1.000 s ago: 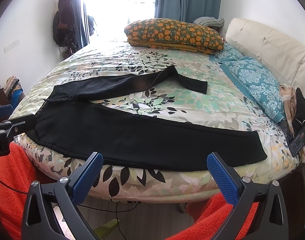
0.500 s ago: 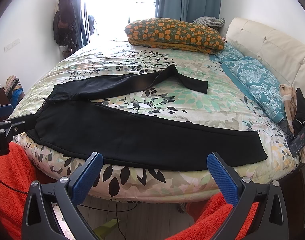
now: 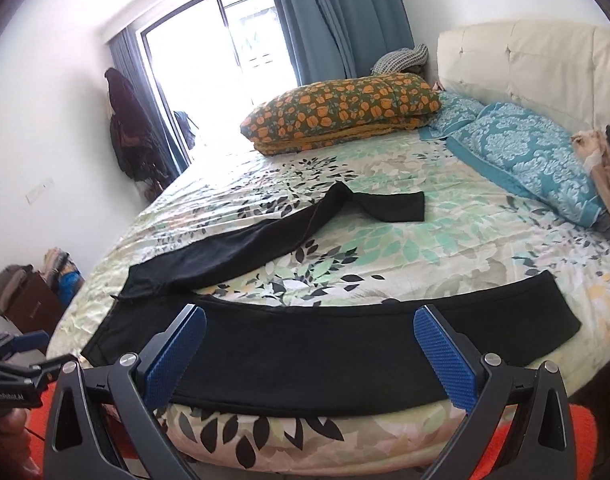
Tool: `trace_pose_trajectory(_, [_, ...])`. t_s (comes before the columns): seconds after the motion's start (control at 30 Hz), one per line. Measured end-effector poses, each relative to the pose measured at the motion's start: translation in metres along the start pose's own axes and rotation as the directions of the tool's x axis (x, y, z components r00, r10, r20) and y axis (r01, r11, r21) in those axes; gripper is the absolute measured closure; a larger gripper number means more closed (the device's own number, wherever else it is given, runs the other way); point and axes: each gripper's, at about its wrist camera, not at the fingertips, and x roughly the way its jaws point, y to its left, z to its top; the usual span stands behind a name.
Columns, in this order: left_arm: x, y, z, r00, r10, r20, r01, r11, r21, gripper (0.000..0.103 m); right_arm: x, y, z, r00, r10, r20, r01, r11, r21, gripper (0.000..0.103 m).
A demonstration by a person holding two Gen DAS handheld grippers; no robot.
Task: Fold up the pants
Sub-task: 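Move the right tool to the hem of the angled pant leg and grasp it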
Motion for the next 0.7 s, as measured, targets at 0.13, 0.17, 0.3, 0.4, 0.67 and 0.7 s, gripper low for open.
trace_pose_trajectory(0.13, [0.013, 0.003, 0.004, 1.0, -0.003, -0.023, 0.003, 1.0, -0.007, 0.002, 0.071, -0.066, 0.027, 0.992, 0.016, -0.128, 0.01, 0.979, 0.203, 0.0])
trace_pose_trajectory(0.17, [0.017, 0.002, 0.005, 1.0, -0.004, -0.03, 0.004, 1.0, -0.009, 0.002, 0.085, -0.085, 0.036, 0.993, 0.009, -0.117, 0.023, 0.963, 0.267, 0.0])
trace_pose_trajectory(0.3, [0.036, 0.002, 0.009, 0.997, -0.002, -0.071, 0.001, 1.0, -0.014, 0.002, 0.155, -0.168, 0.076, 0.994, 0.011, -0.111, 0.049, 0.851, 0.522, 0.0])
trace_pose_trajectory(0.4, [0.054, 0.001, 0.015, 0.993, 0.009, -0.114, -0.011, 1.0, -0.017, 0.002, 0.217, -0.206, 0.103, 0.99, 0.088, -0.11, 0.002, 0.769, 0.639, 0.0])
trace_pose_trajectory(0.67, [0.096, 0.001, 0.033, 0.982, 0.04, -0.185, -0.048, 0.998, -0.034, 0.002, 0.347, -0.233, 0.137, 0.981, 0.012, -0.194, 0.119, 0.754, 0.646, 0.011])
trace_pose_trajectory(0.7, [0.102, 0.001, 0.034, 0.98, 0.041, -0.195, -0.049, 0.998, -0.035, 0.002, 0.354, -0.234, 0.14, 0.981, -0.02, -0.194, 0.141, 0.761, 0.633, 0.022])
